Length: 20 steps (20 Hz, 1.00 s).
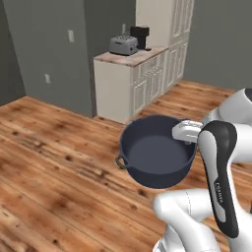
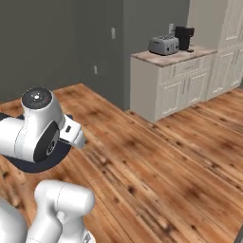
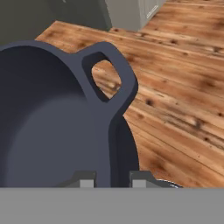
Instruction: Move the pot and pan from the stove into the sink.
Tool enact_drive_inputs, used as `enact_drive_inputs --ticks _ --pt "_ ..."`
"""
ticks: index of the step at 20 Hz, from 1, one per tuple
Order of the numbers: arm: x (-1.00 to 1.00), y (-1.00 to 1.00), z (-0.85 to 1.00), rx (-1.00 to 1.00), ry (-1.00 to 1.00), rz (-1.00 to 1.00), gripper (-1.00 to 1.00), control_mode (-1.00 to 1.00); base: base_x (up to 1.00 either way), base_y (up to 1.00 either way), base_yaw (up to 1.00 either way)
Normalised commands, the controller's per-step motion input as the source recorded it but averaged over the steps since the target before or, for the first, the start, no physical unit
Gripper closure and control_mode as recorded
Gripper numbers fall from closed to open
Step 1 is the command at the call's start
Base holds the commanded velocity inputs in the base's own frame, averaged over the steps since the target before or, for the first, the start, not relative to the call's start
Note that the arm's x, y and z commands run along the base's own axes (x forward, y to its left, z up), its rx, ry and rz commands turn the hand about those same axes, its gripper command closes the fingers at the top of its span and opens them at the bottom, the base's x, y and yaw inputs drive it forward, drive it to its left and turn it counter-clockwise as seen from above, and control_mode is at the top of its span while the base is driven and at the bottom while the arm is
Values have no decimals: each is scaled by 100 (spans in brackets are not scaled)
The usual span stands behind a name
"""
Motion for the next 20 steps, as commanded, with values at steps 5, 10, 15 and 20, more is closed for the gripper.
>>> enact_drive_inputs --ticks 5,10,15,20 --pt "0 0 0 0 0 0 100 100 -7 0 50" --pt "0 0 0 0 0 0 100 100 -5 0 50" --pt "0 0 0 0 0 0 100 100 -7 0 50" --pt "0 0 0 0 0 0 100 100 -7 0 50"
